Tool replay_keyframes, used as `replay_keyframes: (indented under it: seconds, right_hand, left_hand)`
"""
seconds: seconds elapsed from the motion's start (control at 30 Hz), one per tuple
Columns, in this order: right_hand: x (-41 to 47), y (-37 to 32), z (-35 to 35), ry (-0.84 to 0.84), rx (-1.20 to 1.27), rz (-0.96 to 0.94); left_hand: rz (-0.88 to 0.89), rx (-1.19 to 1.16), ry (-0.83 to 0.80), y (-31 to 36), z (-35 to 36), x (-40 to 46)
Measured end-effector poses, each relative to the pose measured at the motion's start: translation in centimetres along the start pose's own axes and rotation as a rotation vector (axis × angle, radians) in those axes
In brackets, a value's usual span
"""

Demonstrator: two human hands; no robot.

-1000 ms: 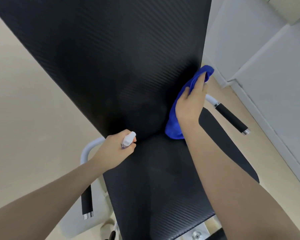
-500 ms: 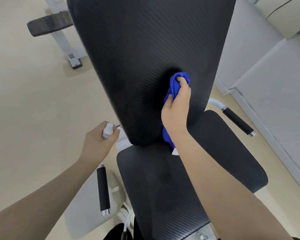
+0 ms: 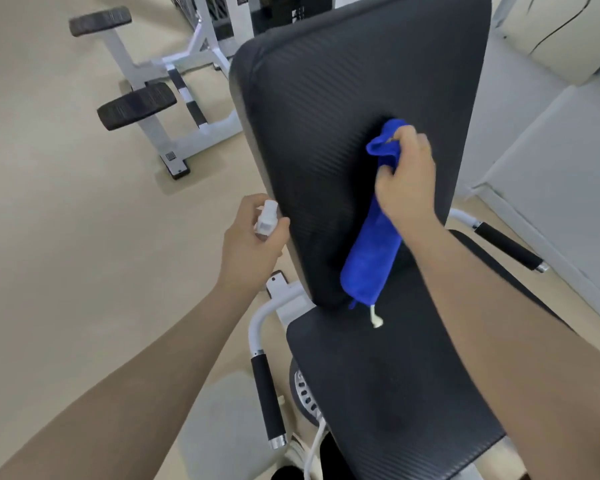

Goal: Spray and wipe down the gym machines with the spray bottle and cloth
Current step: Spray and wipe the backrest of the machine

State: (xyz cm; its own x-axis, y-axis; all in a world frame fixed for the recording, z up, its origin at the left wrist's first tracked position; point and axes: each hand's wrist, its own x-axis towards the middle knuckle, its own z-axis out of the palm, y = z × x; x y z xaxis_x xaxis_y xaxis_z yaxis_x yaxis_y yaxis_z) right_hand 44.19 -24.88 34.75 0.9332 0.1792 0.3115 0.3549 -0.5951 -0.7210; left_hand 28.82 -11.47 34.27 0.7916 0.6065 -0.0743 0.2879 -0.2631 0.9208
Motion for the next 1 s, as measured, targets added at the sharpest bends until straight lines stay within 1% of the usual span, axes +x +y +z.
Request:
replay_keyframes:
  seconds: [0.07,0.1,0.13,0.2,0.27,0.3,0.37,0.4,0.47,0.53,0.57,0.63,0.7,0.8,0.9,0.97,1.0]
  right_hand:
    - [-0.4,-0.4,0.4,0.002,-0.001,0.037]
    - [-1.5,-0.9,1.0,-0.020,0.004,0.009]
    - [-3.1,-1.6,1.8,-0.063,-0.010,-0.057]
    - [-6.6,-2.8,3.3,-0.209,-0.076,-0.205]
    - [-8.7,-3.6,4.0,-0.325,-0.103,-0.272]
    - [-8.7,-3.7,3.8,-0.344,-0.107,-0.286]
    - [-7.4,-3.7,3.2,-0.296,-0.113,-0.330]
    - [-6.4,-3.6,2.8,-0.237,-0.094,-0.320]
    - [-4.2,-3.6,2.4,-0.067,0.024,-0.194]
    - [-3.1,-4.2,2.9,0.099,0.203,-0.077]
    - [-3.3,-4.5,3.6,0.144,0.271,-0.041]
    - [-4.7,-4.4,5.3,0.167,0.311,-0.023]
    - [-6.3,-3.3,6.2,0.111,0.267,-0.064]
    - [-9.5,-0.5,6.4,-0.065,0.055,-0.093]
    - [-12.3,1.2,6.3,-0.252,-0.157,-0.052]
    - [-11.7,0.9,5.1,-0.310,-0.149,-0.021]
    - [-10.7,0.3,4.2,-0.289,-0.118,-0.014]
  left_hand:
    - [-0.048,-0.007,-0.055,-0.2,0.4,0.5]
    - [-0.070,-0.013,-0.073,-0.3,0.4,0.7]
    - [-0.085,-0.033,-0.084,-0.5,0.4,0.9]
    - [-0.102,-0.086,-0.126,-0.3,-0.1,1.2]
    - [-0.114,-0.103,-0.203,-0.2,-0.8,1.3]
    - [-0.115,-0.105,-0.230,-0.2,-1.0,1.4]
    - [-0.125,-0.134,-0.236,-0.5,-1.6,1.4]
    - [-0.123,-0.152,-0.223,-0.6,-1.6,1.4]
    - [-0.112,-0.189,-0.204,-0.8,-1.4,1.2]
    - [-0.110,-0.247,-0.200,-1.1,-1.1,0.9]
    - [-0.108,-0.278,-0.202,-1.4,-0.9,0.9]
    - [-0.106,-0.325,-0.213,-2.3,-0.9,0.7]
    - [-0.097,-0.326,-0.229,-3.3,-1.1,0.5]
    - [-0.124,-0.312,-0.274,-4.6,-0.6,-0.3]
    - [-0.142,-0.303,-0.268,-5.1,0.7,-1.0]
    - [-0.140,-0.302,-0.239,-5.1,1.3,-1.1]
    - [-0.138,-0.301,-0.225,-5.2,1.5,-1.0]
